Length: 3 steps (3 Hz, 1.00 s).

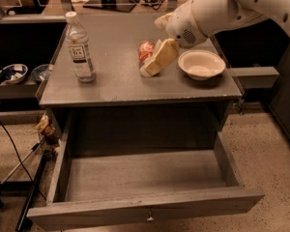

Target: Place blue plastic bottle into top drawer

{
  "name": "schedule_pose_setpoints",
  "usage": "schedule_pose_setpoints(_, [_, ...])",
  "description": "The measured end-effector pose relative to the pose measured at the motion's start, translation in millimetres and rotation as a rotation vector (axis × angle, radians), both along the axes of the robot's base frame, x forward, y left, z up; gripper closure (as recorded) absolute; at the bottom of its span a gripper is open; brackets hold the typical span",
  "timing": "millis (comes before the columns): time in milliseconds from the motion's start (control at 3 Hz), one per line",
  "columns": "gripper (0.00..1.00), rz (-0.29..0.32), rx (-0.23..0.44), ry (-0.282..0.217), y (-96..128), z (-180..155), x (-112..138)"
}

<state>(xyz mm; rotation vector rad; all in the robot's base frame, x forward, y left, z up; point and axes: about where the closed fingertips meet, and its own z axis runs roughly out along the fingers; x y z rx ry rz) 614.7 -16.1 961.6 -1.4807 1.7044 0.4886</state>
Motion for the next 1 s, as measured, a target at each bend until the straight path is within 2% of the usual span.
schedule_pose_setpoints(333, [0.0,0.0,0.022,-0.002,7.5,-6.9,2.3])
schedule_pose_setpoints(667, [0.0,0.047,0.056,-0.024,40.8,-11.6,13.2])
schedule_pose_setpoints(1000, [0.0,0.083,0.083,-0.024,67.6,-18.6,20.0])
